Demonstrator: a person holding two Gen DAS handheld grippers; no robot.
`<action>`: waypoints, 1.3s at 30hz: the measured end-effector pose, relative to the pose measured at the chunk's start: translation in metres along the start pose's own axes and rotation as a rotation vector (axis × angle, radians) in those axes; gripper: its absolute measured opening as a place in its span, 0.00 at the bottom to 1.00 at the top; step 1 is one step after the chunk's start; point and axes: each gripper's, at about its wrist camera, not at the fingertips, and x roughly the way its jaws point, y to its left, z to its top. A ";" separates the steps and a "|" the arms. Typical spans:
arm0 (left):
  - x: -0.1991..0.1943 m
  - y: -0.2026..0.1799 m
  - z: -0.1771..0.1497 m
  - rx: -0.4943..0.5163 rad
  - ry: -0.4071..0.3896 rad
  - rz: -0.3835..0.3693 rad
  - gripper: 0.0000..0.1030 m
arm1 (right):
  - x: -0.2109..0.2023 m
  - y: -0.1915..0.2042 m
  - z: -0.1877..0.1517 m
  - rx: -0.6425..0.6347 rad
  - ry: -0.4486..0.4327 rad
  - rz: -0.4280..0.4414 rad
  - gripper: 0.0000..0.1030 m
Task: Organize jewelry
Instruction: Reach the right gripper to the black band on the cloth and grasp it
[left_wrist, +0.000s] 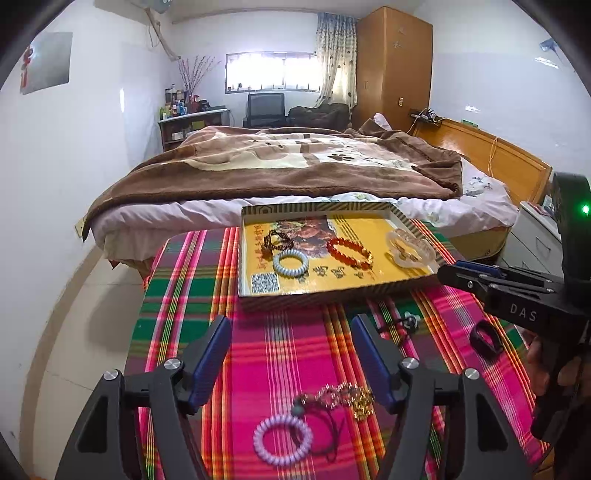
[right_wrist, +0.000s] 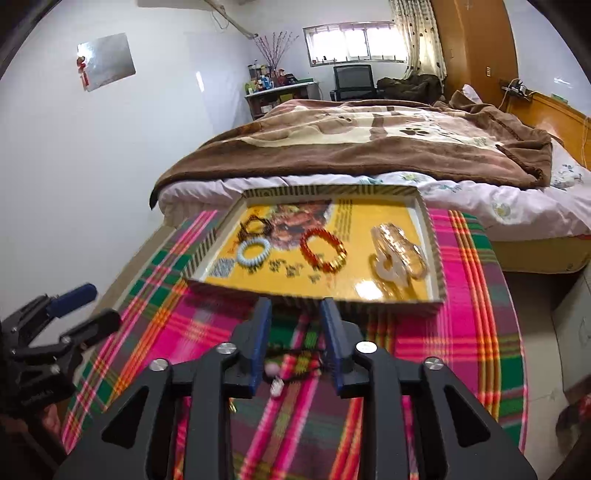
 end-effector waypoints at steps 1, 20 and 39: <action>-0.003 0.000 -0.003 -0.003 -0.004 0.001 0.65 | -0.002 -0.002 -0.003 0.004 0.001 -0.002 0.36; 0.002 0.026 -0.065 -0.072 0.064 -0.008 0.65 | -0.046 -0.079 -0.075 0.082 0.008 -0.226 0.46; 0.013 0.043 -0.087 -0.136 0.121 -0.013 0.66 | 0.002 -0.121 -0.086 0.106 0.158 -0.273 0.47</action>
